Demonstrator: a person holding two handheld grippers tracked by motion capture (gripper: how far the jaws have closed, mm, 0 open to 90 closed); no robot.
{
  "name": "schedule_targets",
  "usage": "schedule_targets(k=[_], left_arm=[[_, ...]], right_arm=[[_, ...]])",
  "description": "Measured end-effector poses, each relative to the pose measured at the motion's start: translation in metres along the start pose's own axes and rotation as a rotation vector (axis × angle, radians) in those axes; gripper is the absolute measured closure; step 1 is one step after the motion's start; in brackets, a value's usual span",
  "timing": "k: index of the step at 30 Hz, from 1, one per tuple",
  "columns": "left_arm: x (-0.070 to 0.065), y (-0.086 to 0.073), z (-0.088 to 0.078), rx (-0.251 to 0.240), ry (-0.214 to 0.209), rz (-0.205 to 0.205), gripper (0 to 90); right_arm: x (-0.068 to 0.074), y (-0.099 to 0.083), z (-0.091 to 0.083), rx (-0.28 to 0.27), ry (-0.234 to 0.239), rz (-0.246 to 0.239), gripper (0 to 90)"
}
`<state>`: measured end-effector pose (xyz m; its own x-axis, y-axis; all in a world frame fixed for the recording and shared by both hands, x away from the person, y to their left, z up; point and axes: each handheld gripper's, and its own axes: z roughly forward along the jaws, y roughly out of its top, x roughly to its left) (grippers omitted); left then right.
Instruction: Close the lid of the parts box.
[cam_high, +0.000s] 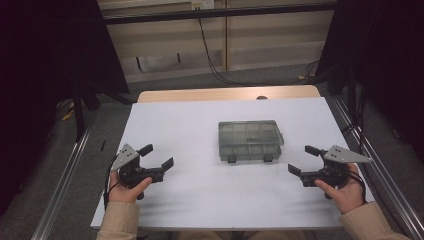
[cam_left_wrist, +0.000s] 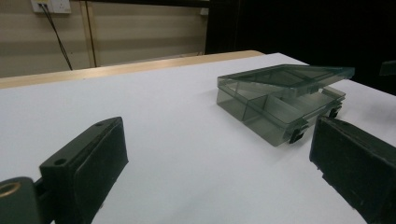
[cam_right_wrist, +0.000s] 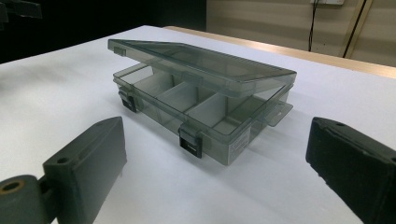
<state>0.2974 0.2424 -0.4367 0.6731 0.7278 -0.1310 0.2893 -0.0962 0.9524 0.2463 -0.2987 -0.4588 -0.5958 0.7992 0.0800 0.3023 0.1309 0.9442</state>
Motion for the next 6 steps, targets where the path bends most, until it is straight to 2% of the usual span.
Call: schedule_targets(k=[6], left_arm=[[0.0000, -0.0011, 0.0009, 0.006, 0.004, 0.002, 4.0]], right_arm=[[-0.0014, -0.0010, -0.0005, -0.001, -0.003, -0.004, 4.2]])
